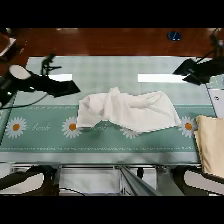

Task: Fold the shirts.

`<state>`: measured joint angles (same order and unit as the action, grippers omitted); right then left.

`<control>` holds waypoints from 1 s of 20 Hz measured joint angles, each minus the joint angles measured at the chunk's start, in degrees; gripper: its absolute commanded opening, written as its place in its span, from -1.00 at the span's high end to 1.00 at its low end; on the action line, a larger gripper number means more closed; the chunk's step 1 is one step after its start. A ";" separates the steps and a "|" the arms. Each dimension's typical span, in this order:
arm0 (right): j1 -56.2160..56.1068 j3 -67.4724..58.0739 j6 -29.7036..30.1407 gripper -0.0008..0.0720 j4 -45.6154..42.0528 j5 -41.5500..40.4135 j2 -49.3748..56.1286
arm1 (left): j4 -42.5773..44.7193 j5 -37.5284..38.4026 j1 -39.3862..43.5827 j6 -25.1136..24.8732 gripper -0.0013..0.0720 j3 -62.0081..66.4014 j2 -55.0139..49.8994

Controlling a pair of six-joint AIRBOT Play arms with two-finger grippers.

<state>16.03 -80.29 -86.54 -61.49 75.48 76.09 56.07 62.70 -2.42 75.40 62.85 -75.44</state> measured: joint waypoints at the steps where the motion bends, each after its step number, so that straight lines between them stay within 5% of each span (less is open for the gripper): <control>1: 2.84 0.87 1.14 -0.74 -1.79 1.03 -2.51 | 1.11 1.36 -3.34 1.20 -0.95 -0.02 0.31; 6: 11.19 27.65 3.80 -0.71 0.17 -5.73 -21.29 | -6.40 4.44 -12.07 -1.20 -0.95 -12.90 -0.09; 14: 6.64 55.76 7.21 -0.71 9.05 -7.89 -33.38 | -18.18 0.68 -3.04 -6.64 -0.94 -17.11 -9.68; 15: 5.33 56.70 6.82 -0.71 9.16 -8.20 -33.64 | -18.45 0.50 -1.42 -6.45 -0.71 -16.00 -11.15; 16: 4.15 57.31 6.08 -0.71 9.14 -8.74 -33.86 | -19.06 -0.31 0.00 -6.14 0.33 -14.88 -12.48; 17: 2.89 57.79 5.29 -0.71 8.85 -9.44 -33.99 | -18.21 -1.62 1.27 -6.01 0.90 -13.70 -13.81; 20: -0.35 58.55 2.14 -0.71 7.34 -10.71 -34.21 | -18.23 -2.19 3.54 -5.68 0.91 -10.93 -16.28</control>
<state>15.68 -21.74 -84.40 -54.15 64.77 41.89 37.85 60.51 1.13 69.71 51.92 -91.72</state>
